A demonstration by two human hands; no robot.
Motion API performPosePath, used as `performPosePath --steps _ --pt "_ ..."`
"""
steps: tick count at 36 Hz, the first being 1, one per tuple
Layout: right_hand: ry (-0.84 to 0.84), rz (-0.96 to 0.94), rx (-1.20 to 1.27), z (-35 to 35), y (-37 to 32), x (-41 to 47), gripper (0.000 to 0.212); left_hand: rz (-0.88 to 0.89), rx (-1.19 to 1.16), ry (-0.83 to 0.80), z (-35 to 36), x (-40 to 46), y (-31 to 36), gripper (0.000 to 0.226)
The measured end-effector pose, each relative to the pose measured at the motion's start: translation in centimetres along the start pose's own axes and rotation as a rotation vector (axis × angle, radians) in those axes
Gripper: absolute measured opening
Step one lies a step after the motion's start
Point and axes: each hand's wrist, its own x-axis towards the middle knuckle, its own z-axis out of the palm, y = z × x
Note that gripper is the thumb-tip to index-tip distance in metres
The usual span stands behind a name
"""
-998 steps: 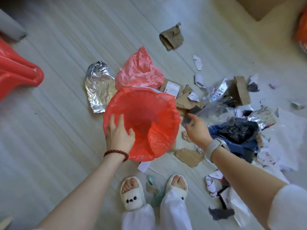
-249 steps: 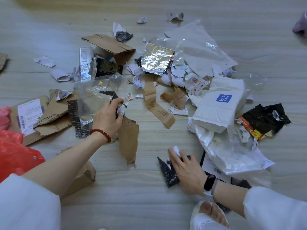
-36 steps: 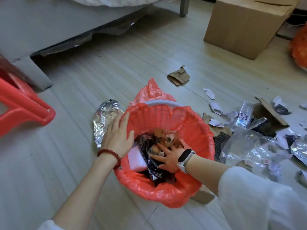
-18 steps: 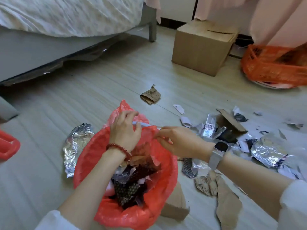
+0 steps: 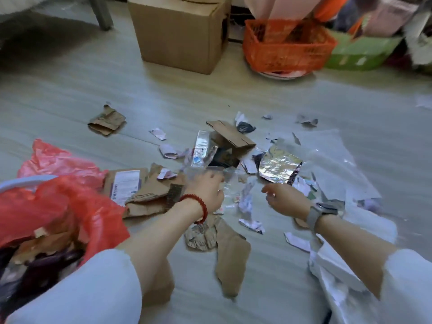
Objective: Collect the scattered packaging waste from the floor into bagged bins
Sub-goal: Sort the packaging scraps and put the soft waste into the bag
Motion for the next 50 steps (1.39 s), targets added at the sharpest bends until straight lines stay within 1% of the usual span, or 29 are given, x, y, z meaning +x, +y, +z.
performPosePath --steps 2,4,6,9,11,13,14,15,16,17,19,20,21,23,25,27,29,30,32,34,35,39,41,43,44,45,48,49,50 --pt "-0.067 -0.052 -0.111 2.2 1.4 0.9 0.043 -0.045 0.025 -0.019 1.8 1.0 0.1 0.046" --pt "-0.127 -0.145 -0.212 4.4 2.0 1.8 0.058 -0.092 0.054 -0.031 3.2 1.7 -0.2 0.055" --pt "-0.148 -0.223 -0.305 6.0 2.1 2.6 0.073 -0.12 0.128 -0.045 4.5 2.2 -0.8 0.067" --pt "-0.11 -0.298 -0.412 7.6 2.1 4.0 0.079 -0.155 0.228 -0.082 6.1 2.9 -2.0 0.081" --pt "-0.103 -0.308 -0.455 8.8 2.5 5.1 0.086 -0.163 0.269 -0.099 7.1 3.5 -2.6 0.088" --pt "-0.119 -0.291 -0.443 9.6 3.1 5.9 0.089 -0.156 0.272 -0.109 8.0 4.3 -2.9 0.093" --pt "-0.127 -0.274 -0.403 9.9 3.3 6.1 0.086 -0.154 0.262 -0.119 8.4 4.7 -2.9 0.095" --pt "-0.097 -0.277 -0.356 9.9 3.5 6.1 0.079 -0.155 0.25 -0.132 8.8 5.0 -2.9 0.097" --pt "-0.026 -0.302 -0.317 10.1 3.8 6.1 0.067 -0.155 0.238 -0.141 9.3 5.3 -2.9 0.098" --pt "0.079 -0.335 -0.294 10.6 4.1 6.1 0.053 -0.153 0.229 -0.151 9.7 5.5 -2.8 0.098" --pt "0.241 -0.362 -0.224 12.0 4.9 5.7 0.027 -0.136 0.24 -0.171 10.8 5.6 -2.8 0.095" --pt "0.281 -0.363 -0.182 12.5 5.1 5.3 0.019 -0.12 0.253 -0.176 11.4 5.5 -2.7 0.091" --pt "0.314 -0.37 -0.155 13.2 5.4 5.1 0.014 -0.107 0.262 -0.177 12.0 5.3 -2.7 0.087" --pt "0.341 -0.375 -0.138 13.8 5.5 4.6 0.01 -0.107 0.245 -0.158 12.9 5.0 -2.7 0.078" --pt "0.331 -0.349 -0.114 14.1 5.5 4.3 0.011 -0.115 0.203 -0.11 13.3 4.8 -2.7 0.068" --pt "0.259 -0.286 -0.04 14.0 5.0 4.1 0.007 -0.084 0.207 -0.049 13.5 4.4 -2.7 0.055" --pt "0.167 -0.173 0.009 13.6 4.4 4.1 0.013 -0.054 0.2 -0.008 13.7 4.0 -2.9 0.043" --pt "0.106 -0.123 0.007 13.5 4.2 4.2 0.017 -0.047 0.193 -0.002 13.8 3.9 -2.9 0.04" --pt "0.034 -0.072 -0.009 13.1 4.0 4.2 0.022 -0.002 0.205 0.018 13.7 3.6 -3.0 0.039" --pt "0.016 -0.046 -0.01 12.7 3.8 3.9 0.023 0.08 0.284 0.047 13.9 3.3 -3.2 0.052" --pt "0.004 -0.034 -0.008 12.6 3.7 3.6 0.023 0.085 0.328 0.056 14.1 3.2 -3.3 0.061" --pt "-0.106 -0.025 0.004 13.0 4.2 2.0 0.016 0.152 0.332 0.049 14.6 2.2 -3.7 0.081" --pt "-0.093 0.019 0.105 12.7 4.5 1.4 0.009 0.199 0.325 0.047 14.7 1.7 -4.2 0.086" --pt "-0.049 0.102 0.218 11.9 4.9 1.2 0.009 0.255 0.322 0.048 14.5 1.2 -4.4 0.09" --pt "-0.023 0.117 0.237 11.6 5.2 1.3 0.015 0.27 0.314 0.045 14.5 0.8 -4.5 0.091" --pt "-0.01 0.12 0.247 11.2 5.4 1.4 0.025 0.283 0.313 0.04 14.4 0.4 -4.5 0.092" --pt "0.025 0.05 0.395 10.2 5.4 1.9 0.062 0.283 0.261 0.016 14.7 -0.5 -4.9 0.086" --pt "0.036 0.035 0.43 9.9 5.3 2.1 0.067 0.244 0.221 -0.025 14.3 -0.8 -4.7 0.079" --pt "0.042 0.031 0.427 9.7 5.2 2.5 0.066 0.203 0.188 -0.075 13.9 -0.9 -4.5 0.071"
